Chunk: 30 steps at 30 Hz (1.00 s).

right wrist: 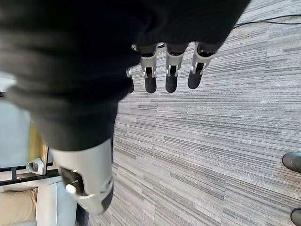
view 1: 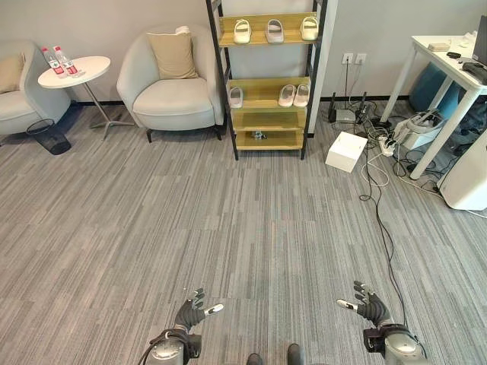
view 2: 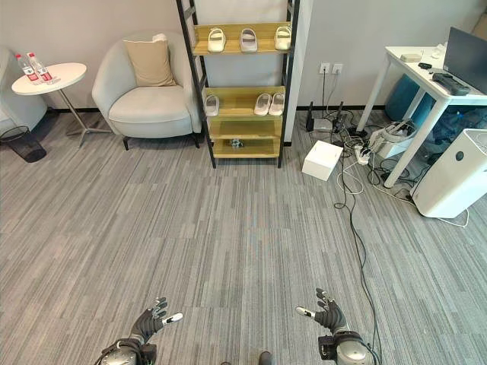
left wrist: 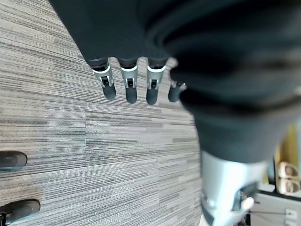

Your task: Arrange the slippers neatly on the shoe rack.

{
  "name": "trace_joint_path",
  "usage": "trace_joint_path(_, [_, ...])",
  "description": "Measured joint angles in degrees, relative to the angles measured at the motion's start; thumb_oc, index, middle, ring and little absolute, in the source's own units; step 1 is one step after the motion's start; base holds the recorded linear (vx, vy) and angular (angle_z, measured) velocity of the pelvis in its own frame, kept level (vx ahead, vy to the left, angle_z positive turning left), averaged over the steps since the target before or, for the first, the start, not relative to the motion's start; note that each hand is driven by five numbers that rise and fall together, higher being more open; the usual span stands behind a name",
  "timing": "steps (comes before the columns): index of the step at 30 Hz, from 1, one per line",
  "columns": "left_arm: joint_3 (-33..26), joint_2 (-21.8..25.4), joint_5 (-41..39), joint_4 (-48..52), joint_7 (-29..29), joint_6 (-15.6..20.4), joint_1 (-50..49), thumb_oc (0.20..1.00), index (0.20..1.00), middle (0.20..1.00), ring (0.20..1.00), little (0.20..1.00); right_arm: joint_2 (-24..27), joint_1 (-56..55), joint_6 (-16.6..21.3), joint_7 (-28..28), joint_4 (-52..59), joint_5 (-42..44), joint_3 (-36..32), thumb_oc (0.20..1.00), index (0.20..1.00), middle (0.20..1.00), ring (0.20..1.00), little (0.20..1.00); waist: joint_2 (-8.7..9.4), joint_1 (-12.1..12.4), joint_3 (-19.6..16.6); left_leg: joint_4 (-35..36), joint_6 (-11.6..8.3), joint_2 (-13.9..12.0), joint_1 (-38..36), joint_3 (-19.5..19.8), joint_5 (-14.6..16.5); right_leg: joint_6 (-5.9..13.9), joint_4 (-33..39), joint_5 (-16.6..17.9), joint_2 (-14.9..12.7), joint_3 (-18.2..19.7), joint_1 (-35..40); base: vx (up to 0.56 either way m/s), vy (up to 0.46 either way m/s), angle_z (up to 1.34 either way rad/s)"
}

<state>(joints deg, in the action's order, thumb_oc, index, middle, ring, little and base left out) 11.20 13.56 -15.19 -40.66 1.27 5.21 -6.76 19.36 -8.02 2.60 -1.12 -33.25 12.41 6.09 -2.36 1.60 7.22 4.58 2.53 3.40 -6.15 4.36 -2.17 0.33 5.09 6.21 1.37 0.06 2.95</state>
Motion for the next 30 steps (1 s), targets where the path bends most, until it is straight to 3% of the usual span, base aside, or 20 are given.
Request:
trace_joint_path(7, [0.0, 0.0, -2.2, 5.8, 0.7, -0.1, -0.6, 1.000, 1.000, 1.000, 1.000, 1.000, 0.0, -0.1, 0.0, 0.0, 0.0, 0.0, 0.0, 1.000, 1.000, 1.000, 1.000, 1.000, 0.20, 0.0, -0.2, 0.2, 0.03, 0.0, 0.0, 0.1, 0.0, -0.05, 0.0, 0.2, 0.1, 0.0, 0.0, 0.00, 0.000, 0.00])
trace_joint_path(30, [-0.1, 0.1, -2.4, 5.7, -0.1, -0.6, -2.1, 1.000, 1.000, 1.000, 1.000, 1.000, -0.1, -0.7, -0.2, 1.3, 0.3, 0.0, 2.0, 1.000, 1.000, 1.000, 1.000, 1.000, 0.31, 0.1, -0.4, 0.0, 0.03, 0.0, 0.0, 0.1, 0.0, -0.09, 0.0, 0.2, 0.1, 0.1, 0.0, 0.00, 0.001, 0.00])
